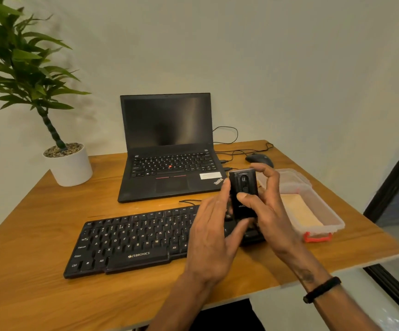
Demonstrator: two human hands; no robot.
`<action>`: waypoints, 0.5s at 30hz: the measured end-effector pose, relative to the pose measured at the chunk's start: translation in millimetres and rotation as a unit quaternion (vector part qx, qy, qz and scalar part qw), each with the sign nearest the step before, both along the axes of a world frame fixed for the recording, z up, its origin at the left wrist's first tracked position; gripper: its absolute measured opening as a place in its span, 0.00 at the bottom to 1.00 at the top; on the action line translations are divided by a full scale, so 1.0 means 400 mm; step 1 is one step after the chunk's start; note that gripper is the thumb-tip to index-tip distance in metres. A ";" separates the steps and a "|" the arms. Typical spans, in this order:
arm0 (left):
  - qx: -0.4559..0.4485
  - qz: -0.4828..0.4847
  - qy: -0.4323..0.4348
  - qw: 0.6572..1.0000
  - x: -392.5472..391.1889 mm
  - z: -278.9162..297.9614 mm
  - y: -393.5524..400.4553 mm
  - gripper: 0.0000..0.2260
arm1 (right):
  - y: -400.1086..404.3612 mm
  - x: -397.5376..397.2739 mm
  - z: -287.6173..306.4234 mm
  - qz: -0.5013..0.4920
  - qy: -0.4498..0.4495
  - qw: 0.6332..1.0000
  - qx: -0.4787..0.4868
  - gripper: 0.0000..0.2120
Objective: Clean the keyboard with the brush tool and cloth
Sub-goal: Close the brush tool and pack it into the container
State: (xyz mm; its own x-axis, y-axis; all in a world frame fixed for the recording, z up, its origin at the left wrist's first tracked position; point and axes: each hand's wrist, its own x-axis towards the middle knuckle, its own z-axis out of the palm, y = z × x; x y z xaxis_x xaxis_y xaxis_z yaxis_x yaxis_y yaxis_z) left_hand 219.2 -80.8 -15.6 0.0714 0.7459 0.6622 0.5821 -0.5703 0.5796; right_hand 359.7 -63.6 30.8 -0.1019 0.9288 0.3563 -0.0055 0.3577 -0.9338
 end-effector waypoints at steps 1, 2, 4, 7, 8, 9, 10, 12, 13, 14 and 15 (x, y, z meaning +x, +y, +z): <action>0.002 -0.002 -0.005 1.000 0.015 0.009 0.006 0.36 | -0.001 0.018 0.011 -0.002 0.007 1.000 -0.003 0.25; 0.002 -0.003 -0.012 1.000 0.031 0.019 0.014 0.36 | -0.002 0.038 0.022 -0.006 0.013 1.000 -0.005 0.25; 0.003 -0.002 -0.023 1.000 0.062 0.037 0.031 0.37 | -0.003 0.079 0.041 -0.018 0.003 1.000 -0.003 0.23; -0.014 -0.030 -0.028 0.999 0.105 0.063 0.056 0.39 | -0.001 0.149 0.055 -0.065 -0.044 0.997 0.008 0.21; -0.023 -0.045 -0.028 0.998 0.119 0.070 0.062 0.39 | 0.000 0.173 0.060 -0.082 -0.058 0.995 0.006 0.21; -0.034 -0.061 -0.028 0.997 0.135 0.077 0.068 0.39 | 0.001 0.198 0.064 -0.097 -0.071 0.993 0.003 0.21; -0.045 -0.077 -0.029 0.996 0.151 0.083 0.072 0.40 | 0.003 0.222 0.068 -0.108 -0.084 0.991 -0.001 0.21; -0.068 -0.097 -0.026 0.993 0.182 0.088 0.084 0.39 | 0.007 0.261 0.076 -0.122 -0.100 0.987 -0.015 0.21; -0.079 -0.098 -0.019 0.992 0.198 0.088 0.091 0.39 | 0.011 0.279 0.080 -0.126 -0.105 0.986 -0.025 0.21; -0.090 -0.094 -0.009 0.991 0.213 0.086 0.099 0.38 | 0.014 0.298 0.082 -0.129 -0.108 0.985 -0.037 0.20; -0.098 -0.091 0.000 0.991 0.227 0.084 0.107 0.38 | 0.019 0.316 0.083 -0.131 -0.108 0.984 -0.050 0.19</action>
State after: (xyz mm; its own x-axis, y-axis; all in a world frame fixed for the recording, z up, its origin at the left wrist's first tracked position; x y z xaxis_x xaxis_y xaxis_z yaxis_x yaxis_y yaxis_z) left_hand 309.8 -37.9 18.0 0.2171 0.8351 0.5054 0.4806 -0.5421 0.6893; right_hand 486.2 -56.0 63.9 0.0824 0.9628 0.2574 0.2771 0.2259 -0.9339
